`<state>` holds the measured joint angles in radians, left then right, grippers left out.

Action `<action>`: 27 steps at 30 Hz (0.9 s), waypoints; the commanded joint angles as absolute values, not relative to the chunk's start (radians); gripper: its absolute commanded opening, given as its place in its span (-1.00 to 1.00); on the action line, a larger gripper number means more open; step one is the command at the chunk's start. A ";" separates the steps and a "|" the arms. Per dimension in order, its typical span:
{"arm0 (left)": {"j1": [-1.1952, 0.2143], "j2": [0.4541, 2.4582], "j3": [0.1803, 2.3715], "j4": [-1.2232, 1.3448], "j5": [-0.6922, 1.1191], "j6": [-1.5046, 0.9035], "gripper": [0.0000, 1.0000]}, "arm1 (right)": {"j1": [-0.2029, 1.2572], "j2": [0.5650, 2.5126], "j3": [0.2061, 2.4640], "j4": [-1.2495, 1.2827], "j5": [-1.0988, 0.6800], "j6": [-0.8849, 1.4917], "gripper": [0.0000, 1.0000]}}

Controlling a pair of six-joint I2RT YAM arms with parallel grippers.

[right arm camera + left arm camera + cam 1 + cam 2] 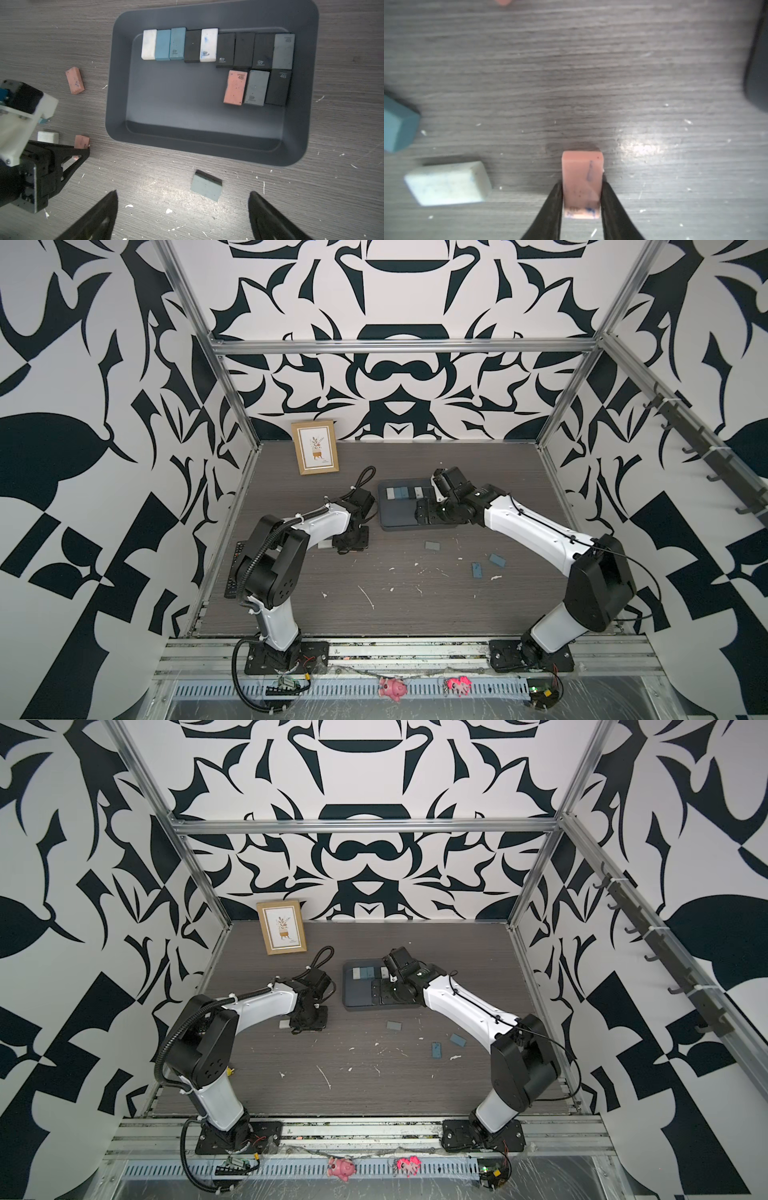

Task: Put the eraser in the storage box
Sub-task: Pick up the eraser from the center of the board.

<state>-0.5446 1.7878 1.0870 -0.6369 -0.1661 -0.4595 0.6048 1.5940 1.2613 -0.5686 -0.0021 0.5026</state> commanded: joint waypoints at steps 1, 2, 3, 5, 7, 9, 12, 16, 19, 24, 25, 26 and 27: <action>-0.565 1.846 1.100 -0.669 -0.215 -0.442 -0.44 | 0.611 1.549 1.275 -0.565 0.014 0.510 0.97; -0.570 1.853 1.108 -0.673 -0.229 -0.440 -0.48 | 0.611 1.546 1.276 -0.565 0.012 0.509 0.97; -0.575 1.860 1.114 -0.679 -0.235 -0.438 -0.51 | 0.611 1.543 1.275 -0.565 0.009 0.510 0.97; -0.584 1.862 1.130 -0.687 -0.236 -0.435 -0.54 | 0.611 1.536 1.274 -0.565 0.006 0.510 0.97; -0.589 1.848 1.137 -0.691 -0.228 -0.436 -0.56 | 0.611 1.526 1.272 -0.565 0.008 0.503 0.98; -0.589 1.824 1.143 -0.692 -0.208 -0.440 -0.56 | 0.608 1.518 1.273 -0.569 0.012 0.494 0.97; -0.589 1.780 1.167 -0.707 -0.185 -0.440 -0.57 | 0.598 1.508 1.275 -0.580 0.012 0.487 0.97; -0.588 1.730 1.227 -0.752 -0.185 -0.435 -0.57 | 0.580 1.495 1.281 -0.597 0.012 0.476 0.98; -0.588 1.717 1.293 -0.787 -0.177 -0.423 -0.57 | 0.562 1.484 1.282 -0.605 0.008 0.471 0.97; -0.594 1.718 1.398 -0.806 -0.149 -0.417 -0.57 | 0.512 1.461 1.269 -0.607 -0.020 0.467 0.97; -0.596 1.723 1.422 -0.806 -0.144 -0.414 -0.57 | 0.496 1.454 1.266 -0.606 -0.027 0.464 0.98; -0.598 1.729 1.445 -0.805 -0.140 -0.410 -0.57 | 0.480 1.450 1.262 -0.608 -0.034 0.458 0.98; -0.599 1.739 1.466 -0.805 -0.134 -0.407 -0.57 | 0.464 1.448 1.261 -0.610 -0.041 0.452 0.97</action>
<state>-0.5907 1.7367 1.4181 -0.7536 -0.1608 -0.4194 0.4946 1.4891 1.2610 -0.5972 -0.0204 0.4778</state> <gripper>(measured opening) 0.247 0.988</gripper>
